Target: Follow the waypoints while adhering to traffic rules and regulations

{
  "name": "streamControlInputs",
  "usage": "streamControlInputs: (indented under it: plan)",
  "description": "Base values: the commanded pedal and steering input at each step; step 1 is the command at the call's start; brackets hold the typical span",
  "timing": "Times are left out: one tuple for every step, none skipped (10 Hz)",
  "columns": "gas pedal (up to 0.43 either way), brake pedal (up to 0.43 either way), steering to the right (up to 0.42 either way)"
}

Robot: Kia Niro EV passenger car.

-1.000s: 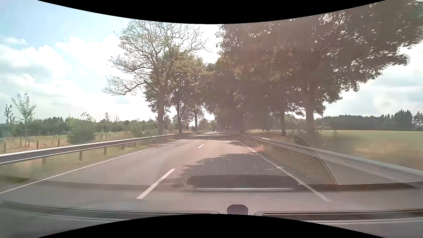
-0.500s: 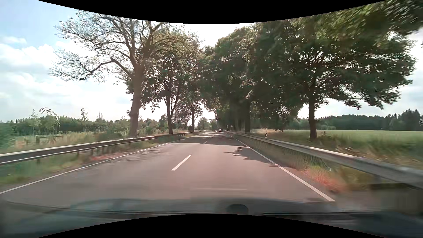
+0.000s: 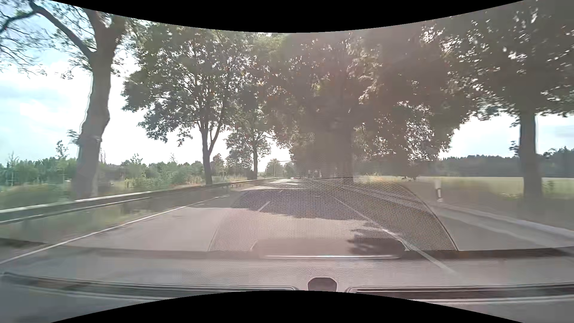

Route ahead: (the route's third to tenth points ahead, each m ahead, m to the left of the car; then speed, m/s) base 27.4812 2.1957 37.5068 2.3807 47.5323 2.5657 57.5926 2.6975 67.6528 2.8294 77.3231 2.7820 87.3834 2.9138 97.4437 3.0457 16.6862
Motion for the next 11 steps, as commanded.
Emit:
streamControlInputs:
  plan:
    - [0.189, 0.000, 0.001]
    - [0.189, 0.000, 0.001]
    - [0.189, 0.000, 0.001]
    - [0.189, 0.000, 0.001]
    - [0.189, 0.000, 0.000]
    - [0.189, 0.000, 0.001]
    - [0.189, 0.000, 0.000]
    - [0.189, 0.000, 0.000]
    - [0.189, 0.000, 0.000]
    - [0.189, 0.000, 0.000]
    - [0.189, 0.000, 0.000]
